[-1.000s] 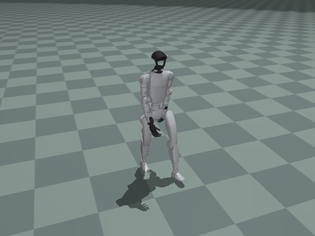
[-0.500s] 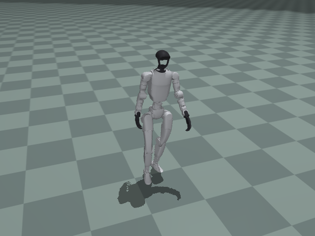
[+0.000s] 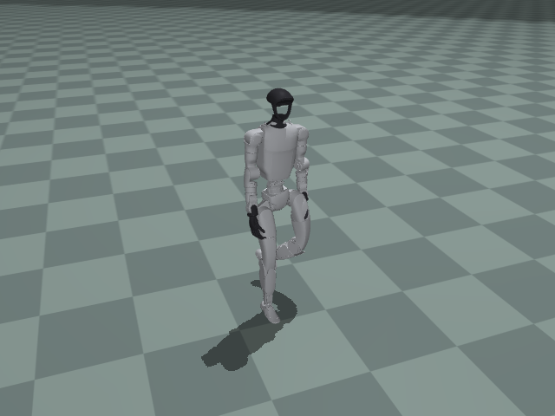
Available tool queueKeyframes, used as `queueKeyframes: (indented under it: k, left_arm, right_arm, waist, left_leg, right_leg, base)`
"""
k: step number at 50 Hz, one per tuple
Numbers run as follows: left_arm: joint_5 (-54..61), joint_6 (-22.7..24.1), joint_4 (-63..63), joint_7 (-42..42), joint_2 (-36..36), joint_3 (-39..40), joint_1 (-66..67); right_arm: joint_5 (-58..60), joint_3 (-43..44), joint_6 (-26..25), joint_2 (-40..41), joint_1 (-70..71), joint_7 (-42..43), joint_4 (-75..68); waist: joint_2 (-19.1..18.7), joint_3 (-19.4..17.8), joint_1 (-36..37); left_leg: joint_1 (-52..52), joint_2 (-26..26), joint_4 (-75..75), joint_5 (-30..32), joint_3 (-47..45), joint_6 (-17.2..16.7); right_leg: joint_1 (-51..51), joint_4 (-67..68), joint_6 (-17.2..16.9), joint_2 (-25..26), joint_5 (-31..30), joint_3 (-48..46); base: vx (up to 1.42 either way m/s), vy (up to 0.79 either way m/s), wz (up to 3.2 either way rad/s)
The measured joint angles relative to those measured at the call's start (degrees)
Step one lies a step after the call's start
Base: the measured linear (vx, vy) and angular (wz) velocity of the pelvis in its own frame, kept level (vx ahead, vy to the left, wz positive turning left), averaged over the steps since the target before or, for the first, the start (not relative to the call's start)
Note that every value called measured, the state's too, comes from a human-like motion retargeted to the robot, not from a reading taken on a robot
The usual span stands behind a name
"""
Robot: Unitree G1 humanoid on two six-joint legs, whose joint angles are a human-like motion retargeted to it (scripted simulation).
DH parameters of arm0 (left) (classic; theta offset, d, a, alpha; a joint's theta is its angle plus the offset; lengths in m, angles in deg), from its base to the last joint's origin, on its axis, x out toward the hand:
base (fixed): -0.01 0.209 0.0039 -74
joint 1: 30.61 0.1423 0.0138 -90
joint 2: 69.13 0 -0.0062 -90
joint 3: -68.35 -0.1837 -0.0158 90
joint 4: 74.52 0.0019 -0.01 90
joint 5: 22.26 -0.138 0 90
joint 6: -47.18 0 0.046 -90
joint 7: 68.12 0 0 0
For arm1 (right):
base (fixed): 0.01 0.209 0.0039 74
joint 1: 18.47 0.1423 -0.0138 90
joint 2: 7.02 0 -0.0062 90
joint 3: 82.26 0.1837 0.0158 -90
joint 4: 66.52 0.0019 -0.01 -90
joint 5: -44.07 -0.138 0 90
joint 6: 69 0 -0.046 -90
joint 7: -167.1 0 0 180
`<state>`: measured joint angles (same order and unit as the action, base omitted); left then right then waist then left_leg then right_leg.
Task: Walk run
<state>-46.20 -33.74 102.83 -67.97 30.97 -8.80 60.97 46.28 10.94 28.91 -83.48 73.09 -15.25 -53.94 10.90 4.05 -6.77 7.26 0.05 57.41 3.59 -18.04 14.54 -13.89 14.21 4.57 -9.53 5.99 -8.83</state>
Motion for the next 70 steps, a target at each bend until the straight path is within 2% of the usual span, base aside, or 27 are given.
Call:
queueKeyframes:
  k: [2,5,12,16,17,20,23,26,27,28,30,32,35,38,42,45,47,50,53,55,56,58,60,62,65,67,70]
  left_arm:
    - [0.4,-0.5,1.1,-0.3,1.1,1.5,2.2]
    - [1.0,-0.5,1.9,-1.3,2.5,2.4,5.4]
    - [1.0,-2.1,4.1,-2.2,3.3,4.9,8.7]
    - [2.6,-2.4,4.5,-2.9,3.7,6.0,7.8]
    - [3.0,-2.5,4.5,-3.1,3.7,6.0,7.3]
    - [3.7,-2.7,3.9,-3.2,3.4,4.6,4.8]
    - [3.5,-2.3,3.3,-3.3,3.3,2.7,2.8]
    - [2.5,-2.0,1.7,-1.6,3.0,0.5,0.3]
    - [2.1,-1.8,0.8,-0.9,2.9,0.0,-0.8]
    - [2.1,-1.5,-0.1,-0.4,2.7,-0.4,-2.0]
    - [3.1,-1.0,-1.4,-0.6,1.7,-0.6,-5.0]
    - [3.8,-0.7,-2.5,-1.3,0.5,-0.1,-8.2]
    - [3.5,-0.4,-4.3,-2.5,-1.4,1.2,-13.3]
    - [4.3,0.3,-6.3,-3.2,-3.2,0.9,-17.6]
    - [4.4,1.5,-9.3,-3.7,-5.8,0.7,-21.4]
    - [4.3,2.2,-10.9,-4.5,-7.3,0.3,-23.6]
    - [4.2,2.4,-11.6,-5.0,-7.4,-0.3,-24.1]
    - [3.9,2.9,-12.3,-5.6,-6.8,-1.1,-23.1]
    - [2.8,2.8,-12.1,-6.1,-6.2,-1.0,-20.0]
    - [1.8,2.6,-11.6,-6.1,-5.3,-1.2,-16.1]
    - [0.7,2.6,-11.2,-5.9,-4.4,-1.2,-13.5]
    - [-0.9,2.5,-10.2,-5.3,-2.4,-1.1,-8.5]
    - [-1.6,2.2,-8.5,-4.2,-0.5,-0.5,-4.2]
    - [-1.1,1.6,-5.8,-3.1,0.4,-0.5,-1.1]
    - [-1.4,0.4,-1.8,-2.4,1.3,0.5,2.9]
    - [-1.9,-0.3,0.2,-2.2,2.4,1.9,5.0]
    - [-1.9,-1.3,2.7,-2.5,3.0,2.8,8.4]
  right_arm:
    - [-3.6,0.0,-1.0,0.4,3.5,-1.8,0.7]
    - [-9.4,0.2,-1.9,0.5,8.6,-3.6,1.3]
    - [-8.8,-0.4,-1.8,-1.2,15.8,-2.2,3.1]
    - [-4.0,-1.2,-2.5,-2.1,17.3,-0.3,2.5]
    - [-3.4,-1.4,-2.5,-2.1,17.3,-0.2,2.2]
    - [-3.3,-1.0,-2.1,-2.3,16.0,-1.5,0.9]
    - [-2.8,-0.1,-2.2,-2.0,11.5,-3.3,-1.3]
    - [-2.5,0.7,-1.8,-1.7,6.3,-2.4,-4.0]
    - [-2.4,0.7,-1.6,-1.8,4.9,-1.9,-4.9]
    - [-2.4,0.4,-1.5,-2.2,3.7,-1.5,-5.8]
    - [-1.4,0.1,-1.9,-2.8,2.1,-0.6,-7.5]
    - [0.5,0.8,-2.2,-2.8,0.2,0.0,-8.8]
    - [1.7,1.4,-3.0,-3.0,-2.4,-1.5,-10.2]
    - [2.7,1.8,-3.9,-3.6,-5.4,-3.5,-10.6]
    - [3.9,2.2,-4.2,-3.8,-8.4,-4.1,-11.2]
    - [4.2,2.7,-4.5,-3.5,-9.7,-5.6,-11.4]
    - [3.6,3.5,-4.4,-3.3,-10.3,-5.9,-11.5]
    - [2.5,4.5,-4.7,-3.1,-10.2,-5.7,-11.6]
    - [0.6,4.0,-4.5,-2.9,-8.7,-5.3,-11.7]
    - [-0.3,4.0,-4.4,-2.5,-7.8,-4.7,-12.1]
    - [-0.6,4.4,-4.2,-2.2,-7.6,-4.1,-12.2]
    - [-1.3,4.8,-3.7,-1.5,-6.9,-2.5,-11.8]
    - [-2.7,3.7,-2.6,-1.2,-5.5,-0.9,-10.7]
    - [-3.9,2.4,-1.6,-1.1,-3.2,0.1,-9.4]
    - [-4.1,1.6,-1.3,-1.0,1.1,0.6,-7.2]
    - [-4.2,1.4,-1.3,-1.3,4.4,1.0,-5.6]
    - [-5.2,0.4,-1.0,-1.5,8.6,1.0,-2.8]
  waist:
    - [-0.2,-0.6,0.8]
    - [-1.3,-1.5,2.3]
    - [-5.2,-4.2,7.7]
    - [-6.2,-4.8,9.5]
    - [-6.3,-4.8,9.5]
    - [-7.0,-3.9,8.9]
    - [-7.4,-2.5,11.1]
    - [-9.2,-1.9,11.9]
    - [-10.5,-2.2,11.7]
    - [-11.8,-2.5,11.3]
    - [-13.2,-2.1,11.4]
    - [-13.2,-1.6,10.7]
    - [-12.2,-1.8,8.1]
    - [-11.3,-1.6,4.8]
    - [-9.0,-2.4,0.4]
    - [-7.3,-3.0,-1.7]
    - [-7.3,-2.7,-2.2]
    - [-7.4,-1.9,-2.2]
    - [-6.7,-1.0,-4.2]
    - [-5.4,-0.5,-3.9]
    - [-5.3,0.0,-3.1]
    - [-4.6,1.0,-1.9]
    - [-2.2,0.5,-0.1]
    - [-0.5,-0.4,0.7]
    - [0.5,-1.1,2.3]
    - [0.2,-1.6,2.6]
    - [-0.8,-1.9,3.7]
  left_leg:
    - [4.8,-1.1,0.0,-3.5,-1.2,-1.0]
    - [11.2,0.5,-7.3,-5.8,1.2,-5.0]
    - [16.3,1.9,-42.3,-1.7,12.2,-16.8]
    - [17.7,1.1,-51.1,0.6,13.3,-19.8]
    - [18.0,1.3,-50.6,0.4,13.3,-19.6]
    - [19.1,2.4,-44.6,-1.4,12.0,-14.6]
    - [18.3,1.9,-40.2,-0.4,12.9,-13.0]
    - [14.3,-0.1,-38.3,-5.7,13.5,-11.3]
    - [12.2,-0.9,-38.8,-7.1,13.8,-10.6]
    - [10.4,-1.6,-39.3,-8.2,14.0,-10.1]
    - [8.5,-3.0,-39.9,-10.2,12.7,-9.5]
    - [6.3,-2.5,-42.2,-11.0,11.9,-9.0]
    - [2.6,-0.1,-46.1,-11.3,12.5,-8.1]
    - [-0.7,2.3,-48.5,-12.4,13.1,-7.1]
    - [-6.1,6.3,-50.2,-14.9,16.1,-6.0]
    - [-10.9,8.1,-51.4,-16.9,17.4,-5.8]
    - [-13.6,8.0,-51.8,-17.9,18.3,-6.1]
    - [-16.4,8.0,-51.1,-18.7,19.4,-6.6]
    - [-18.9,7.7,-49.1,-15.7,19.9,-8.3]
    - [-21.0,8.2,-46.6,-10.3,19.2,-9.2]
    - [-21.1,7.8,-44.0,-5.6,17.8,-9.3]
    - [-19.7,6.5,-36.8,4.4,12.8,-7.4]
    - [-16.4,7.1,-25.3,11.6,7.9,-3.4]
    - [-10.9,6.5,-12.5,11.2,4.4,-0.3]
    - [-2.1,1.0,0.7,0.4,-0.5,0.5]
    - [3.8,1.1,1.1,-2.0,-0.9,-0.3]
    - [10.9,2.2,-5.7,-4.2,0.6,-4.2]
  right_leg:
    - [3.4,-2.4,0.6,0.6,0.5,-3.3]
    - [7.7,-5.2,0.9,2.7,1.5,-4.9]
    - [18.9,-9.7,1.1,9.6,4.9,-5.1]
    - [24.6,-10.5,-0.9,10.5,6.1,-3.3]
    - [25.5,-10.2,-1.6,10.3,6.0,-3.1]
    - [27.3,-8.4,-4.8,9.7,3.8,-3.0]
    - [28.0,-3.6,-7.2,8.8,-4.9,0.9]
    - [24.5,8.7,-5.7,7.2,-18.4,-0.2]
    - [22.5,14.8,-4.1,6.9,-21.4,-1.3]
    - [19.9,21.7,-1.0,6.0,-23.1,-4.5]
    - [13.0,34.6,2.3,3.0,-18.5,-8.2]
    - [4.9,41.2,1.0,2.6,-14.0,-7.2]
    - [-4.8,42.5,-2.1,3.3,-9.2,-6.2]
    - [-11.2,33.9,-2.9,2.3,-5.0,-8.2]
    - [-14.1,10.7,-5.8,2.5,-5.9,-6.9]
    - [-15.7,-2.6,-6.4,3.6,-4.8,-2.8]
    - [-17.2,-5.7,-7.1,3.9,-4.4,-2.4]
    - [-18.8,-3.2,-5.2,3.6,-4.2,-1.2]
    - [-18.5,1.9,-3.4,2.0,-8.2,-1.9]
    - [-17.0,4.8,-2.7,0.2,-11.3,-1.7]
    - [-16.2,6.4,-2.1,0.8,-9.6,0.4]
    - [-13.6,7.5,-1.5,0.8,-5.9,3.7]
    - [-9.0,6.0,-0.9,-1.3,-3.6,4.1]
    - [-5.0,4.9,-0.5,-2.4,-1.8,3.4]
    - [0.0,2.5,0.3,-1.6,0.2,1.6]
    - [3.2,-0.2,0.2,-1.8,0.5,-1.3]
    - [7.2,-3.5,0.7,0.7,1.3,-3.0]
  base:
    - [0.56,-0.12,-0.09]
    - [0.66,-0.08,-0.18]
    - [0.71,-0.03,-0.45]
    - [0.83,0.09,-0.5]
    - [0.88,0.15,-0.17]
    - [0.86,0.19,-0.05]
    - [1.03,0.22,-0.74]
    - [0.84,0.18,-0.54]
    - [0.81,0.21,-0.22]
    - [0.72,0.19,-0.37]
    - [0.63,0.17,-0.67]
    - [0.59,0.11,-0.35]
    - [0.7,0.11,0.37]
    - [0.56,0.06,0.73]
    - [0.66,-0.05,0.8]
    - [0.78,-0.11,0.71]
    - [0.74,-0.11,0.62]
    - [0.9,-0.18,0.38]
    - [0.84,-0.22,0.52]
    - [1.13,-0.31,0.26]
    - [1.16,-0.28,0.05]
    - [1.04,-0.21,0.02]
    - [0.86,-0.16,-0.24]
    - [0.8,-0.19,0.04]
    - [0.69,-0.2,0.1]
    - [0.63,-0.08,0.13]
    - [0.59,-0.11,-0.05]
